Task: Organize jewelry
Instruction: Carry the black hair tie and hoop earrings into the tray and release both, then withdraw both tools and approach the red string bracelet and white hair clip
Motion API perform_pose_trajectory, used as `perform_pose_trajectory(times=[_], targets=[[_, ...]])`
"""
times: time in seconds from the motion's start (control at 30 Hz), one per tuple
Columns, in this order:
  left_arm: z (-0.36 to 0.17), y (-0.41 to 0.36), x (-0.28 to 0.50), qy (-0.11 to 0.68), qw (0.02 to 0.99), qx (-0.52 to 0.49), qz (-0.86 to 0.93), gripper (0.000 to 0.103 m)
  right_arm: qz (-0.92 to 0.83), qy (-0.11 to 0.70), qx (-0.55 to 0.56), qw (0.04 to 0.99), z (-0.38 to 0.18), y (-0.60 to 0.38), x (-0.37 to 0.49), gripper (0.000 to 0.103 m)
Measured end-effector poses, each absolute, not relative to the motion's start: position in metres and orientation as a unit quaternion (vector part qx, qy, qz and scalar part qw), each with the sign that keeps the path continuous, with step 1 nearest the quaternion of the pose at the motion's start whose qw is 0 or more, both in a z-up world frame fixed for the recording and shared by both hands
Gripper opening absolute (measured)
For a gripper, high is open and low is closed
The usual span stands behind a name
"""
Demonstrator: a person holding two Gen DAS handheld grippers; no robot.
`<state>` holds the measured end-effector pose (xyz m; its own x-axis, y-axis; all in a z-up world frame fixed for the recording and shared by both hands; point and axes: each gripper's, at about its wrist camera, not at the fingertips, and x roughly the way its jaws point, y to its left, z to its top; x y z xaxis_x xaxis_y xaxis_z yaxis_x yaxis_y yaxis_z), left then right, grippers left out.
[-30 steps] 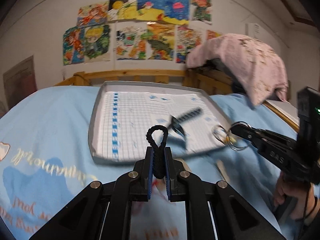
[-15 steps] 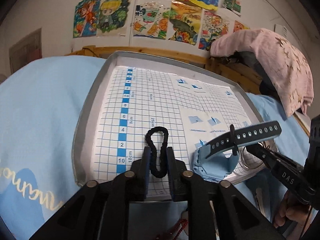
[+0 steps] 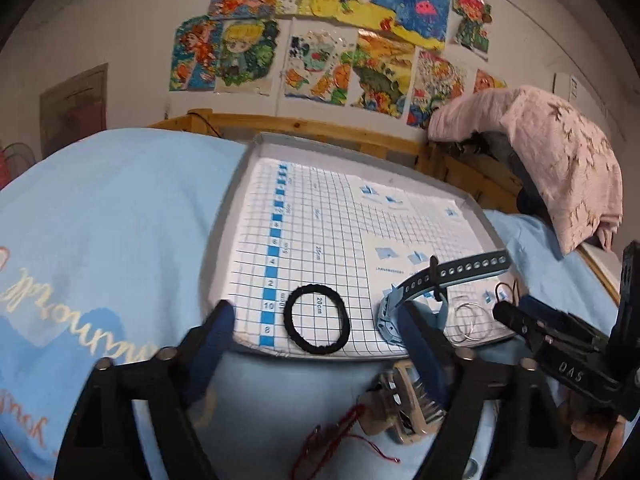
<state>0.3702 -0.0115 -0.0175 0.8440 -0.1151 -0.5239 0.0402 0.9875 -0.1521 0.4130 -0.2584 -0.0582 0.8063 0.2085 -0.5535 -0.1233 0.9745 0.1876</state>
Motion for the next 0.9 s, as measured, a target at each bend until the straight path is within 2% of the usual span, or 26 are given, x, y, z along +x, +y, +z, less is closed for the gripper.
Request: perform_pose_trajectory(times=[0.07, 0.23, 0.3, 0.33, 0.37, 0.67, 0.9], targets=[[-0.012, -0.008, 0.358, 0.264, 0.961, -0.077, -0.035, 0.095, 0.082, 0.296, 0.064, 0.949, -0.053, -0.259, 0.405, 0.063], [-0.002, -0.003, 0.327, 0.243, 0.965, -0.093, -0.023, 0.103, 0.071, 0.278, 0.046, 0.957, -0.032, -0.264, 0.377, 0.067], [0.002, 0.0, 0.307, 0.221, 0.97, -0.102, -0.01, 0.103, 0.064, 0.243, 0.051, 0.967, -0.019, -0.269, 0.355, 0.084], [0.004, 0.001, 0.299, 0.21, 0.972, -0.105, -0.005, 0.103, 0.066, 0.222, 0.062, 0.971, -0.013, -0.272, 0.345, 0.097], [0.006, 0.002, 0.289, 0.199, 0.974, -0.107, -0.001, 0.103, 0.068, 0.206, 0.07, 0.974, -0.007, -0.274, 0.334, 0.101], [0.024, 0.002, 0.206, 0.151, 0.987, -0.061, -0.005, 0.103, 0.066, 0.118, 0.047, 0.99, 0.031, -0.264, 0.241, 0.101], [0.026, 0.002, 0.155, 0.131, 0.991, -0.01, -0.035, 0.103, 0.054, 0.073, 0.032, 0.995, 0.038, -0.254, 0.171, 0.101]])
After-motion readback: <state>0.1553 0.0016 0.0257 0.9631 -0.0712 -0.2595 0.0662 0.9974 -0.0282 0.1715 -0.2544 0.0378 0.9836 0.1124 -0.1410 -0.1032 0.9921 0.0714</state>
